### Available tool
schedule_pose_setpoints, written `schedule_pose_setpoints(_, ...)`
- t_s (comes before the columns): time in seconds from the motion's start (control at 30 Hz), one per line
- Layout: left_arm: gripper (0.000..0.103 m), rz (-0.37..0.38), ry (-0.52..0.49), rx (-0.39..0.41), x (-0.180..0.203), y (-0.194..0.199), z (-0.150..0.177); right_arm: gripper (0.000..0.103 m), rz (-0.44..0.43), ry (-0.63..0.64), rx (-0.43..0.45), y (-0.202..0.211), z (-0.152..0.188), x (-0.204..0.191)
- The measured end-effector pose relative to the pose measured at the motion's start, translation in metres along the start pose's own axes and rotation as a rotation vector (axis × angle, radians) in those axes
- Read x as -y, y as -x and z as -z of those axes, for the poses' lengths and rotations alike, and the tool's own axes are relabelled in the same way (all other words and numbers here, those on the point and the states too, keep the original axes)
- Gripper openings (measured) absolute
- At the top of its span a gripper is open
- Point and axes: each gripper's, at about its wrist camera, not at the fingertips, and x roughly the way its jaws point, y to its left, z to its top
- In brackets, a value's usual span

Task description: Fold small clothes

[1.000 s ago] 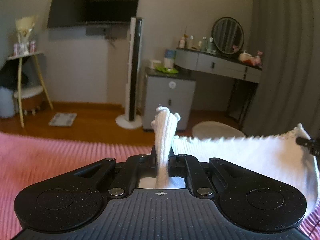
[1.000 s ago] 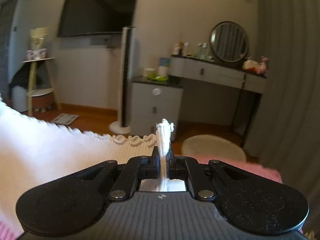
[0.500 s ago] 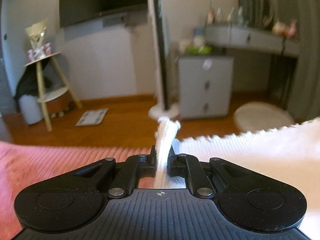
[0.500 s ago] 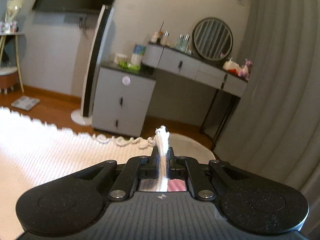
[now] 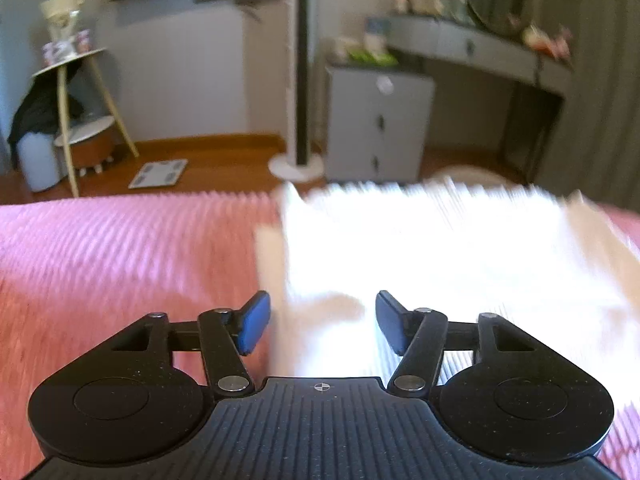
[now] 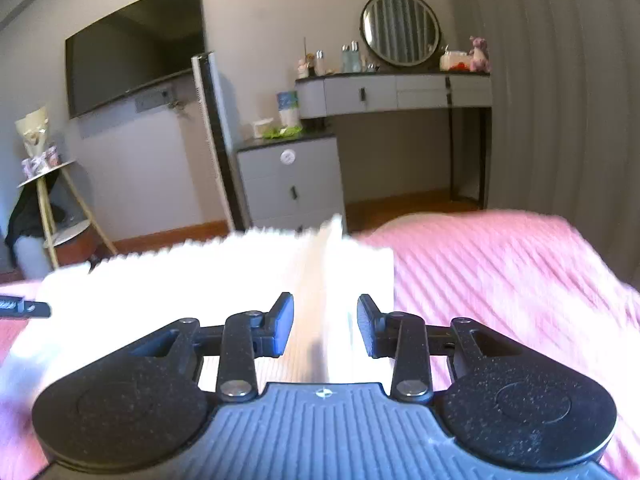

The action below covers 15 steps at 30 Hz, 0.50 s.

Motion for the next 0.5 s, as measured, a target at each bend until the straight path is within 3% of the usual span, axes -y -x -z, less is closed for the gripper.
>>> schedule_pose_setpoints(0.13, 0.07, -0.025, -0.039, -0.035, 0.02, 0.003, 0.009, 0.034, 0.029, -0.022, -0.066, -0.001, 0.0, 0.007)
schedule_pose_setpoints(0.3, 0.074, -0.051, -0.057, -0.055, 0.033, 0.001, 0.008, 0.031, -0.005, -0.036, -0.047, 0.006, 0.001, 0.0)
schedule_pose_setpoints(0.5, 0.079, -0.076, -0.081, -0.053, 0.043, -0.004, 0.011, 0.012, -0.007, 0.032, -0.022, -0.008, 0.019, -0.005)
